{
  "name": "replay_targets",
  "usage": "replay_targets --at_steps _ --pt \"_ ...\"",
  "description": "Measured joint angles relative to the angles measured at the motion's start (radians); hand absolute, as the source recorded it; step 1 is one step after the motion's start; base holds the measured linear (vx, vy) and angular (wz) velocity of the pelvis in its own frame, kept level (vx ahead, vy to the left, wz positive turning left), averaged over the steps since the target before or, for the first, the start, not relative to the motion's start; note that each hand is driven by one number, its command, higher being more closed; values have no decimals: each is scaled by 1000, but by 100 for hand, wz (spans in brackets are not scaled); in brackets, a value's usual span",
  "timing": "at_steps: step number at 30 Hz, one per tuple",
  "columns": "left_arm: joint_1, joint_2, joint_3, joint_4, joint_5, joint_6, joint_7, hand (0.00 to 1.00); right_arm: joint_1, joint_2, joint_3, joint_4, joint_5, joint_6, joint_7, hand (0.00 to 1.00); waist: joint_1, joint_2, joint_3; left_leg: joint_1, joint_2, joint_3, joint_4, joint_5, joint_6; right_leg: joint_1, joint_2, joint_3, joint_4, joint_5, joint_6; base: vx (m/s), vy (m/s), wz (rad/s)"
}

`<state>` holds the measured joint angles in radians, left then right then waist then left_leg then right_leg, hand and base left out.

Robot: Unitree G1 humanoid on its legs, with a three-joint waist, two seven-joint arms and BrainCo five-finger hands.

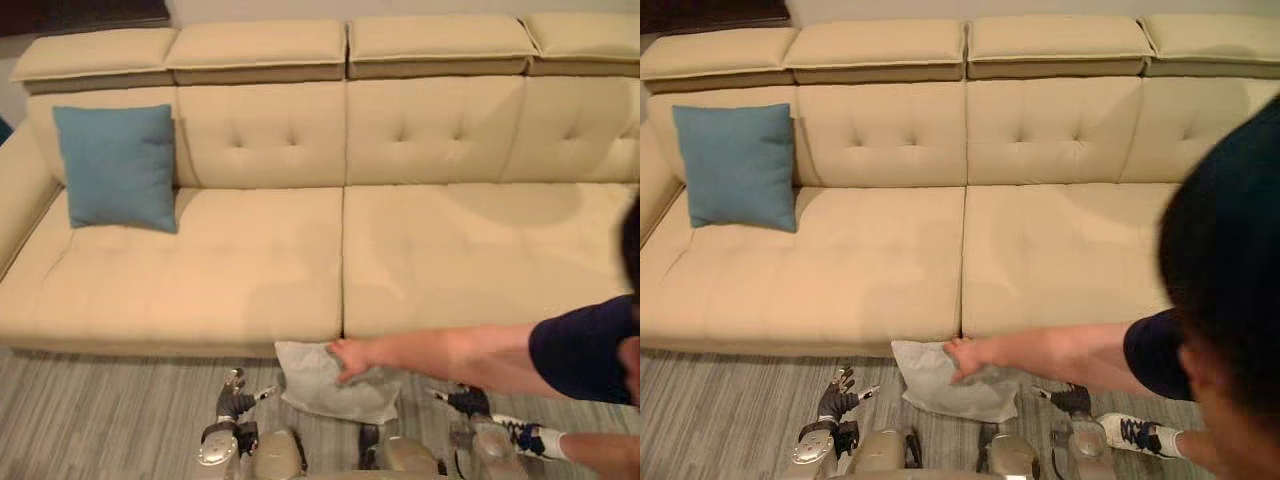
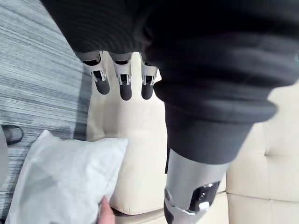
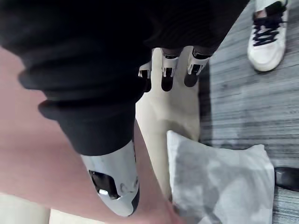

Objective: Pick up cushions and gather them together orderly.

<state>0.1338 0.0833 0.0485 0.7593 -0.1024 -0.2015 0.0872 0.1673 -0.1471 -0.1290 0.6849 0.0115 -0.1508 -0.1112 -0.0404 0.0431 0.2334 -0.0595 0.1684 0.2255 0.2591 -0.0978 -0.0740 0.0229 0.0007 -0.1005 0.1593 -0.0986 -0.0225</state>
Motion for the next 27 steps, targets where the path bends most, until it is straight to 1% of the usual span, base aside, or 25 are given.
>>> replay_targets --at_steps 1,3,4,5,6,7,8,9,10,11,12,13,14,15,17,18,21,23,24,27 --pt "-4 3 0 0 0 0 0 0 2 0 -1 0 0 0 -2 0 0 -9 -2 10 -12 13 -24 1 1 -13 -13 18 5 -7 14 132 155 -32" --pt "-12 14 0 -2 0 -1 1 0 -22 1 1 1 0 -1 -16 0 3 -19 4 -9 -30 51 -39 0 7 -67 -32 50 29 -13 31 63 111 -39" --pt "-19 20 0 -2 0 -1 1 0 -38 1 2 4 0 -1 -20 0 3 -21 14 -21 -32 60 -33 -2 11 -87 -36 54 42 -16 36 22 106 -37" --pt "-44 34 0 -3 -1 -1 3 0 -78 0 1 19 0 -2 -22 0 3 -21 42 -58 -31 76 -1 -10 24 -135 -40 71 80 -22 45 -38 107 -34" --pt "-87 51 -3 -5 -2 -1 7 0 -135 0 2 43 0 -2 -25 0 3 -21 83 -106 -26 81 45 -21 40 -187 -41 84 120 -24 48 -82 99 -28" --pt "-111 58 -5 -6 -4 -1 10 0 -162 -1 4 49 1 -1 -29 0 5 -19 101 -132 -22 81 68 -26 47 -211 -41 87 138 -26 50 -134 96 -21" --pt "-165 73 -13 -14 -6 -4 21 0 -225 1 10 59 11 -1 -44 0 8 -15 140 -194 -9 85 124 -45 58 -277 -40 95 189 -31 59 -160 78 -18" --pt "-205 82 -17 -17 -9 -5 29 0 -267 2 16 57 19 -1 -53 0 16 -14 165 -241 -1 92 166 -60 64 -333 -39 108 237 -40 65 -160 73 -24" --pt "-225 83 -17 -23 -14 -5 31 0 -289 1 22 55 20 -2 -62 0 22 -13 178 -264 7 102 192 -71 67 -364 -37 114 262 -43 66 -172 66 -37" --pt "-265 81 -17 -27 -21 -12 44 0 -330 1 35 51 26 -2 -66 0 30 -14 198 -324 18 111 253 -101 76 -431 -36 130 320 -66 68 -178 44 -32" --pt "-286 76 -17 -31 -27 -17 53 0 -357 2 52 43 27 -1 -71 0 30 -10 209 -377 31 112 306 -126 80 -484 -34 130 366 -82 68 -174 44 -30" --pt "-297 75 -17 -35 -36 -21 57 0 -376 5 65 38 27 -1 -80 0 30 -9 217 -408 37 113 335 -139 83 -517 -33 133 391 -88 71 -174 49 -19" --pt "-324 66 -14 -36 -45 -23 70 0 -408 13 86 33 27 -1 -93 0 28 -9 221 -475 47 115 385 -156 90 -588 -31 140 434 -95 73 -158 61 -21" --pt "-348 56 -10 -42 -50 -23 75 0 -437 18 104 33 27 0 -106 0 31 -8 228 -519 59 122 412 -169 90 -632 -27 144 450 -95 73 -147 64 -21" --pt "-382 38 -5 -44 -65 -24 90 0 -472 31 122 26 28 0 -113 0 40 -9 244 -573 74 124 450 -175 96 -684 -18 150 473 -94 73 -111 47 -19" --pt "-412 15 4 -46 -77 -25 96 0 -497 45 133 -1 28 0 -131 0 53 -8 247 -625 84 124 478 -182 102 -737 -14 152 495 -94 73 -102 30 -15" --pt "-478 -34 36 -69 -91 -28 114 0 -587 69 152 -13 28 0 -155 0 57 -11 272 -717 99 112 529 -182 114 -821 -8 152 536 -93 73 -46 9 -3" --pt "-510 -50 41 -87 -100 -28 118 0 -638 76 160 -40 27 0 -170 0 61 -11 292 -749 105 107 546 -182 115 -848 -6 149 550 -93 73 -15 1 0" --pt "-525 -61 41 -92 -101 -29 120 0 -668 83 160 -54 27 -1 -176 0 61 -10 296 -765 108 104 554 -183 116 -862 -4 147 557 -93 73 0 0 0" --pt "-530 -86 41 -119 -101 -29 134 0 -684 85 161 -76 26 -2 -182 0 69 -10 296 -766 109 103 557 -183 116 -863 -5 145 561 -93 73 0 0 0"
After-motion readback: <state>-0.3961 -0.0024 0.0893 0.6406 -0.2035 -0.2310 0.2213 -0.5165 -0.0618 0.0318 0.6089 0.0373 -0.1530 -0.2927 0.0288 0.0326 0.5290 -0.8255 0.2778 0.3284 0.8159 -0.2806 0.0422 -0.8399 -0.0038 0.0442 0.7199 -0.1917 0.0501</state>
